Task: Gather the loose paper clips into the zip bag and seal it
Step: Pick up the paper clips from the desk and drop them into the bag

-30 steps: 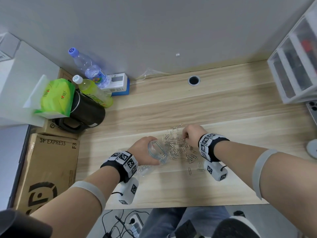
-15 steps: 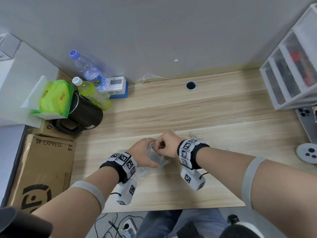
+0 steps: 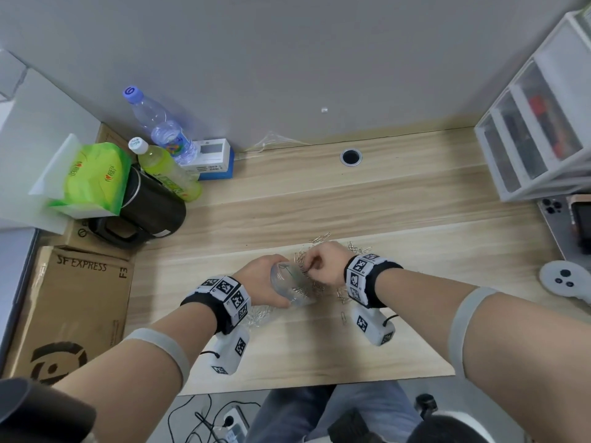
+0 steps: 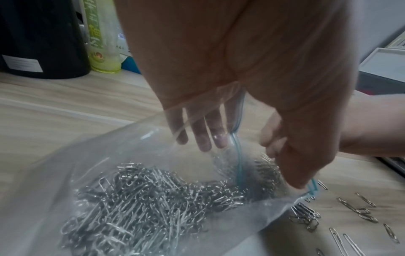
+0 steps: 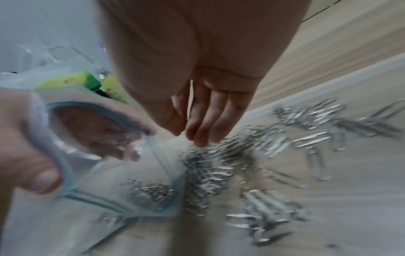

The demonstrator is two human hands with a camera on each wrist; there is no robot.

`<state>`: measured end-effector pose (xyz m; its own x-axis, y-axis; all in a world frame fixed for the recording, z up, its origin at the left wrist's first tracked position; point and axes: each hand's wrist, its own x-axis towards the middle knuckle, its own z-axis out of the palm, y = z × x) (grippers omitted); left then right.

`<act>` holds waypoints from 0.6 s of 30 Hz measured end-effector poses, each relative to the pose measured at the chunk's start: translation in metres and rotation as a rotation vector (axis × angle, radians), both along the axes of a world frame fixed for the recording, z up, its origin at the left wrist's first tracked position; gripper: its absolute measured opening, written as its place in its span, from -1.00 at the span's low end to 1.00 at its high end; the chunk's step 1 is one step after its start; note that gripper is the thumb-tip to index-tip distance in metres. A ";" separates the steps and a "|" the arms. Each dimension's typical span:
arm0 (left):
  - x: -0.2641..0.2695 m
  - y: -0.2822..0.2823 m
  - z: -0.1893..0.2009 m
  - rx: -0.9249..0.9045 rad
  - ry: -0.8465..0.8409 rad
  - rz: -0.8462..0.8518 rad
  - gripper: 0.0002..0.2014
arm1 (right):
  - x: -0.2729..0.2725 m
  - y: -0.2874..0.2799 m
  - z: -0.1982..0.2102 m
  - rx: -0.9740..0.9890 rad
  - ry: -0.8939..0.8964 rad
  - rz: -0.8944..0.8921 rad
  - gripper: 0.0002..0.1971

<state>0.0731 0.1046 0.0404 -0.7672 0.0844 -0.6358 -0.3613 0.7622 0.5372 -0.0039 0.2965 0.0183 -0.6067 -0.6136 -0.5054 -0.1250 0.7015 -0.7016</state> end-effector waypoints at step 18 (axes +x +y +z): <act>-0.012 0.008 -0.002 -0.152 -0.019 -0.206 -0.19 | -0.025 0.137 -0.010 0.709 -0.049 -0.299 -0.84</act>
<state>0.0614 0.1129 0.0381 -0.7315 0.1401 -0.6673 -0.1992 0.8921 0.4056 -0.0289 0.4339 0.0088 -0.6628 0.0534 -0.7469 0.1598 0.9846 -0.0715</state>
